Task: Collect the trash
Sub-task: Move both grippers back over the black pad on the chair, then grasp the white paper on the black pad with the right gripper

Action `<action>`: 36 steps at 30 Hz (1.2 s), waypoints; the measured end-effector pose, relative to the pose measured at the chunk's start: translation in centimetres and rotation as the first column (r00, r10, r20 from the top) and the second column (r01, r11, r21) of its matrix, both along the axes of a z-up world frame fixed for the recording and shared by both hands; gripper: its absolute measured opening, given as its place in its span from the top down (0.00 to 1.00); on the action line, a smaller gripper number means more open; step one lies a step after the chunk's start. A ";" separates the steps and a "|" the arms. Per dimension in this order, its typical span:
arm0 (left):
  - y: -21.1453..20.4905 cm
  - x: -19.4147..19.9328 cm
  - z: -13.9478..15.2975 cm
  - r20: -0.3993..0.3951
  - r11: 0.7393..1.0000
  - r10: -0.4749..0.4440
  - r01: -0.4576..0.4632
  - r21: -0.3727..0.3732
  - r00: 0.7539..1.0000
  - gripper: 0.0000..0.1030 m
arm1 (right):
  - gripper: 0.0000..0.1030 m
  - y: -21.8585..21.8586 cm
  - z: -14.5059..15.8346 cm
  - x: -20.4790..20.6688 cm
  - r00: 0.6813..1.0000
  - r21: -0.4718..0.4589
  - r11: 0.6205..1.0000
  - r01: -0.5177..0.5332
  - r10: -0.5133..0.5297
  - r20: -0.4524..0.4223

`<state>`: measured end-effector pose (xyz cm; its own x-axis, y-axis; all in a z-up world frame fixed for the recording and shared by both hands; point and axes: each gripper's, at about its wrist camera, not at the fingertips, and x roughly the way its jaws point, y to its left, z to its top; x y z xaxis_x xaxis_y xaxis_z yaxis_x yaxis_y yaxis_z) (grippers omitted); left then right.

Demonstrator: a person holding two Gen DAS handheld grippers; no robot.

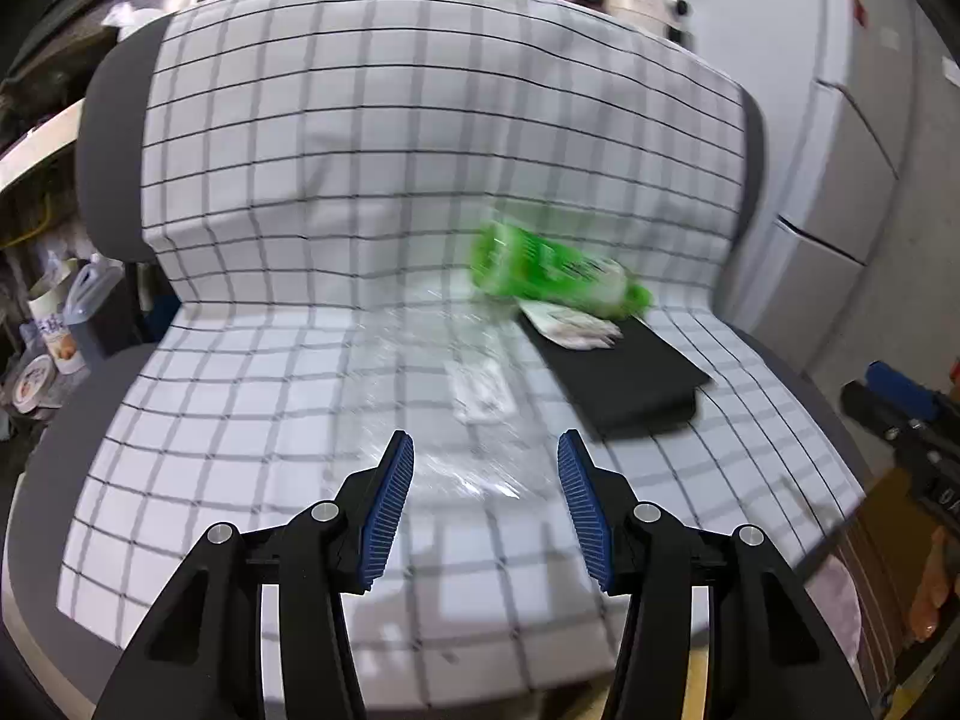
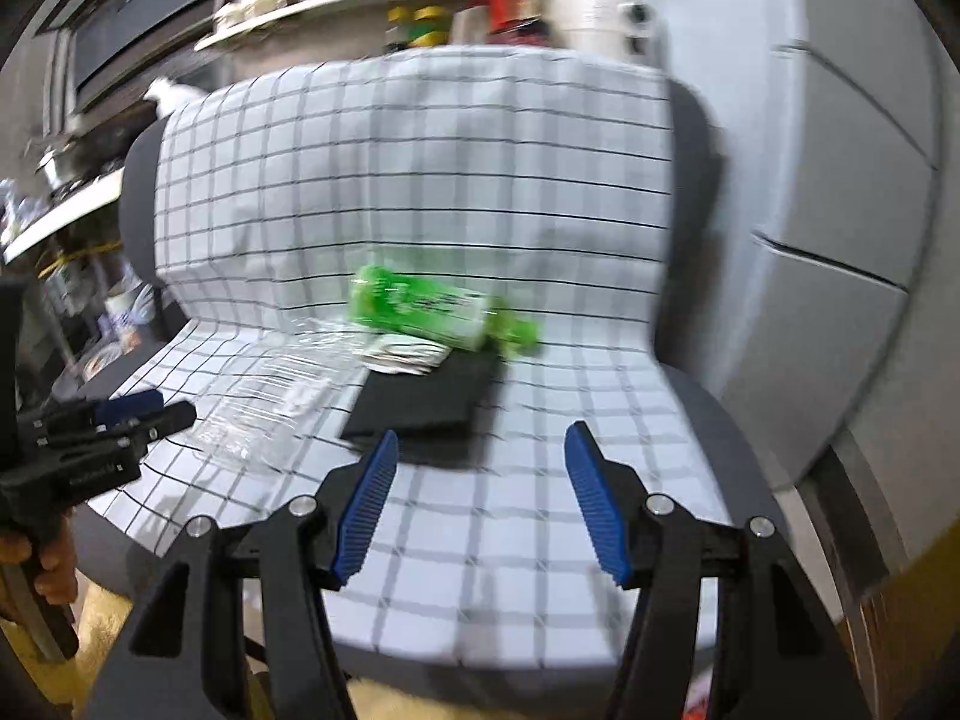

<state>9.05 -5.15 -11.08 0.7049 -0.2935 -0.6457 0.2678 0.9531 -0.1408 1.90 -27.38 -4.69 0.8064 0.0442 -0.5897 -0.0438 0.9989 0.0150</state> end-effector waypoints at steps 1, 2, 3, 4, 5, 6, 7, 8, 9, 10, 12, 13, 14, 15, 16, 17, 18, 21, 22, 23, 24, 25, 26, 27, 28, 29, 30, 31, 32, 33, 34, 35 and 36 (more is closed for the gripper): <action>0.5 0.8 0.1 0.002 1.000 0.015 -0.015 -0.002 1.000 0.50 | 0.44 0.4 -0.1 1.1 1.000 0.001 1.000 -0.018 0.018 -0.009; 0.9 1.4 0.2 0.001 1.000 0.026 -0.026 -0.003 1.000 0.50 | 0.44 0.9 -0.3 2.4 0.999 0.002 0.999 -0.039 0.039 -0.016; 1.1 2.1 0.2 0.000 0.999 0.035 -0.035 -0.002 0.999 0.50 | 0.44 1.4 -0.6 3.7 0.998 0.000 0.999 -0.055 0.055 -0.025; 1.4 3.0 0.1 -0.001 0.999 0.044 -0.044 -0.001 0.999 0.50 | 0.44 1.7 -0.8 4.7 0.997 -0.005 0.998 -0.067 0.066 -0.033; 1.5 3.7 0.1 -0.002 0.999 0.048 -0.048 0.000 0.999 0.50 | 0.44 2.1 -1.1 5.7 0.996 -0.010 0.997 -0.078 0.077 -0.039; 1.6 4.3 0.0 -0.003 0.999 0.053 -0.053 0.002 0.999 0.50 | 0.44 2.5 -1.4 6.7 0.995 -0.012 0.996 -0.089 0.089 -0.045; 1.7 5.2 -0.2 -0.006 0.998 0.057 -0.057 0.004 0.998 0.50 | 0.44 3.1 -1.8 8.1 0.993 -0.015 0.995 -0.103 0.102 -0.055; 1.7 5.9 -0.3 -0.010 0.998 0.059 -0.059 0.005 0.998 0.50 | 0.44 3.5 -2.2 9.1 0.992 -0.017 0.993 -0.113 0.112 -0.064; 1.7 6.8 -0.6 -0.015 0.998 0.061 -0.061 0.004 0.998 0.50 | 0.44 3.9 -2.5 10.1 0.990 -0.017 0.992 -0.121 0.120 -0.072; 1.8 7.4 -0.7 -0.018 0.998 0.063 -0.063 0.005 0.998 0.50 | 0.44 4.3 -3.0 11.3 0.988 -0.014 0.991 -0.132 0.130 -0.086; 2.0 8.6 -1.1 -0.026 0.998 0.064 -0.064 0.002 0.998 0.50 | 0.44 4.9 -3.8 12.9 0.982 -0.011 0.989 -0.149 0.147 -0.116; 2.1 9.1 -1.3 -0.030 0.998 0.064 -0.064 0.001 0.998 0.50 | 0.44 5.4 -4.3 13.9 0.978 -0.013 0.987 -0.161 0.158 -0.133; 2.1 9.5 -1.5 -0.032 0.998 0.063 -0.063 0.000 0.997 0.50 | 0.44 5.7 -4.7 14.6 0.975 -0.017 0.985 -0.169 0.165 -0.146; 2.2 9.9 -1.7 -0.035 0.998 0.063 -0.063 -0.001 0.997 0.50 | 0.44 6.1 -5.1 15.4 0.972 -0.022 0.984 -0.177 0.171 -0.162; 2.2 10.3 -1.9 -0.038 0.998 0.065 -0.065 -0.001 0.997 0.50 | 0.44 6.4 -5.7 16.1 0.968 -0.033 0.983 -0.181 0.172 -0.181; 2.3 10.5 -2.1 -0.041 0.998 0.066 -0.066 -0.002 0.997 0.50 | 0.44 6.7 -6.1 16.7 0.965 -0.046 0.982 -0.185 0.173 -0.199; 2.4 10.8 -2.2 -0.046 0.998 0.066 -0.067 -0.005 0.997 0.50 | 0.44 7.0 -6.6 17.3 0.960 -0.058 0.980 -0.192 0.175 -0.218; 2.6 11.4 -2.8 -0.059 0.997 0.071 -0.072 -0.012 0.996 0.50 | 0.45 8.0 -8.0 18.6 0.948 -0.131 0.969 -0.207 0.166 -0.271; 2.7 11.5 -2.9 -0.062 0.997 0.072 -0.073 -0.014 0.996 0.50 | 0.46 8.2 -8.3 18.8 0.947 -0.154 0.965 -0.210 0.162 -0.278; 2.8 11.6 -3.0 -0.065 0.997 0.073 -0.074 -0.015 0.995 0.50 | 0.47 8.4 -8.6 18.9 0.948 -0.188 0.960 -0.207 0.150 -0.280; 2.9 11.6 -3.1 -0.068 0.997 0.074 -0.075 -0.017 0.995 0.50 | 0.51 8.7 -8.8 19.0 0.951 -0.217 0.955 -0.202 0.137 -0.279; 3.0 11.6 -3.2 -0.072 0.997 0.074 -0.076 -0.018 0.995 0.50 | 0.53 8.8 -8.9 19.1 0.952 -0.235 0.952 -0.198 0.130 -0.275; 3.0 11.6 -3.2 -0.074 0.997 0.076 -0.077 -0.018 0.994 0.50 | 0.54 8.8 -8.7 19.0 0.954 -0.232 0.953 -0.195 0.131 -0.268; 3.1 11.5 -3.2 -0.074 0.997 0.077 -0.078 -0.018 0.994 0.50 | 0.59 8.6 -8.4 18.9 0.956 -0.224 0.955 -0.193 0.131 -0.262; 3.2 11.4 -3.1 -0.073 0.997 0.077 -0.079 -0.019 0.994 0.50 | 0.62 8.4 -7.9 18.7 0.960 -0.211 0.960 -0.184 0.129 -0.249; 3.2 11.3 -3.0 -0.071 0.997 0.078 -0.079 -0.020 0.994 0.50 | 0.63 8.2 -7.5 18.6 0.964 -0.204 0.964 -0.173 0.123 -0.236; 3.3 11.2 -3.0 -0.069 0.997 0.080 -0.081 -0.019 0.994 0.50 | 0.65 7.9 -7.1 18.5 0.968 -0.205 0.965 -0.163 0.116 -0.224; 3.4 11.0 -2.9 -0.067 0.996 0.081 -0.083 -0.019 0.994 0.50 | 0.67 7.7 -7.0 18.5 0.969 -0.208 0.965 -0.159 0.112 -0.221; 3.5 10.8 -2.9 -0.067 0.996 0.083 -0.084 -0.020 0.994 0.50 | 0.67 7.5 -7.0 18.6 0.970 -0.216 0.964 -0.156 0.107 -0.220; 3.5 10.6 -2.8 -0.066 0.996 0.083 -0.085 -0.022 0.994 0.50 | 0.68 7.3 -6.9 18.7 0.970 -0.227 0.962 -0.151 0.101 -0.219; 3.5 10.5 -2.7 -0.064 0.996 0.082 -0.084 -0.022 0.995 0.50 | 0.71 7.1 -7.0 18.8 0.971 -0.236 0.960 -0.148 0.095 -0.220; 3.4 10.3 -2.7 -0.063 0.996 0.082 -0.084 -0.021 0.995 0.50 | 0.73 7.0 -7.2 18.9 0.970 -0.244 0.958 -0.152 0.097 -0.225; 3.4 10.1 -2.7 -0.063 0.996 0.081 -0.083 -0.021 0.995 0.50 | 0.74 7.0 -7.4 19.0 0.968 -0.253 0.954 -0.159 0.100 -0.231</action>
